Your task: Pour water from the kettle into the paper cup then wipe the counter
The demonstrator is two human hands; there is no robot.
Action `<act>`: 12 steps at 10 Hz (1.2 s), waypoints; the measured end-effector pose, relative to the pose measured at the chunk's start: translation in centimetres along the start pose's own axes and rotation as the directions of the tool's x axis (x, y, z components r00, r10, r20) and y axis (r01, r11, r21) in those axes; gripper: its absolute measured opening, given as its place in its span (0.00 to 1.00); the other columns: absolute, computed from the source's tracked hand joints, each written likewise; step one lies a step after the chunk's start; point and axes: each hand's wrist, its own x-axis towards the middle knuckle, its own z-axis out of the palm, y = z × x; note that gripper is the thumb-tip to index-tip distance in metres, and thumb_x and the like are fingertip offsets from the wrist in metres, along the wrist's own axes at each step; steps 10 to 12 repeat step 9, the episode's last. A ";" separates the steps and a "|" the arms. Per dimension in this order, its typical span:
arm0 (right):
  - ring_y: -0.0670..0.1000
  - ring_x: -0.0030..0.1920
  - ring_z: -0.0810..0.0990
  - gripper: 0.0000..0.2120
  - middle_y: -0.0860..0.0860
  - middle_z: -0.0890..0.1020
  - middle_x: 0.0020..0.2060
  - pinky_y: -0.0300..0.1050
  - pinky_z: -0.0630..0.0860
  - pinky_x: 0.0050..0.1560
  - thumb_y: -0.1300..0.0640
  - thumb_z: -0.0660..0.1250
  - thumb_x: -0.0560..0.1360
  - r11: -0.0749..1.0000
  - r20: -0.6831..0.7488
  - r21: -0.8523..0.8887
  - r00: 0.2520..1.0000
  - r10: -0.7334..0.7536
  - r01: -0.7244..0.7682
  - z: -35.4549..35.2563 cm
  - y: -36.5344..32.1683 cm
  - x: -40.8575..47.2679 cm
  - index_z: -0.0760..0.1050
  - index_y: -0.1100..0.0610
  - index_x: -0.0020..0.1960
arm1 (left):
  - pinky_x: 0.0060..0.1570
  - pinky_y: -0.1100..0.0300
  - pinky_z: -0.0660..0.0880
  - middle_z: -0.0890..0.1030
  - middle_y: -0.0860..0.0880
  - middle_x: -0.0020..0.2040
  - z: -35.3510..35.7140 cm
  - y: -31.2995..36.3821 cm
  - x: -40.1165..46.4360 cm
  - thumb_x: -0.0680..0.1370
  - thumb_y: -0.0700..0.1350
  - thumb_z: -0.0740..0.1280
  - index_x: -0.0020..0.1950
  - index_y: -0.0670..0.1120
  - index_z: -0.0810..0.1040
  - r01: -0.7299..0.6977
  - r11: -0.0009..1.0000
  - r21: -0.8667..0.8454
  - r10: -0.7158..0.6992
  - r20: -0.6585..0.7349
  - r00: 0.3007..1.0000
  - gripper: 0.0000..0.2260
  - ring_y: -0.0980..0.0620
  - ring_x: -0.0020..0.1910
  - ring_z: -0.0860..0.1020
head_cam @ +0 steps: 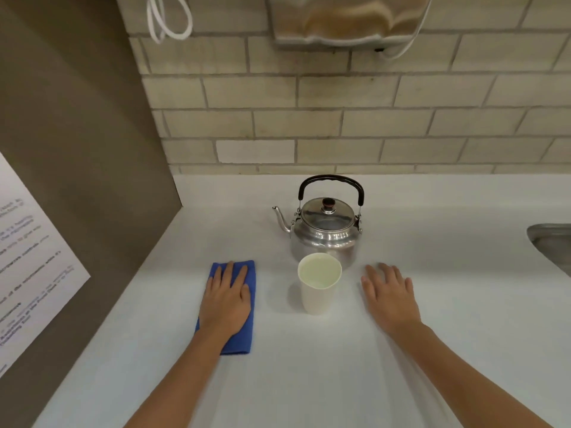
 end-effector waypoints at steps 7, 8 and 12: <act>0.54 0.72 0.59 0.22 0.51 0.65 0.71 0.57 0.54 0.72 0.47 0.46 0.81 0.992 0.076 0.010 0.989 0.127 -0.128 -1.2 -1.4 1.2 0.56 0.50 0.73 | 0.75 0.50 0.47 0.50 0.46 0.78 0.0 1.7 4.3 0.81 0.48 0.47 0.76 0.48 0.48 -0.069 0.998 0.009 0.068 0.093 0.993 0.23 0.43 0.76 0.50; 0.56 0.72 0.59 0.23 0.53 0.64 0.72 0.57 0.53 0.72 0.46 0.46 0.80 0.991 0.065 0.014 0.989 0.135 -0.136 -1.9 -1.5 1.8 0.55 0.50 0.73 | 0.75 0.49 0.47 0.49 0.45 0.78 -0.7 1.7 4.2 0.81 0.47 0.46 0.76 0.48 0.48 -0.047 0.999 -0.015 0.049 0.146 0.988 0.22 0.43 0.76 0.49; 0.57 0.72 0.59 0.22 0.54 0.64 0.71 0.58 0.57 0.71 0.46 0.48 0.80 0.995 -0.052 -0.018 0.994 0.098 -0.099 -4.2 -2.1 3.3 0.57 0.51 0.73 | 0.75 0.46 0.48 0.50 0.44 0.78 -3.2 3.2 5.1 0.81 0.45 0.46 0.76 0.46 0.49 -0.031 0.995 -0.096 0.040 0.089 0.995 0.22 0.42 0.76 0.48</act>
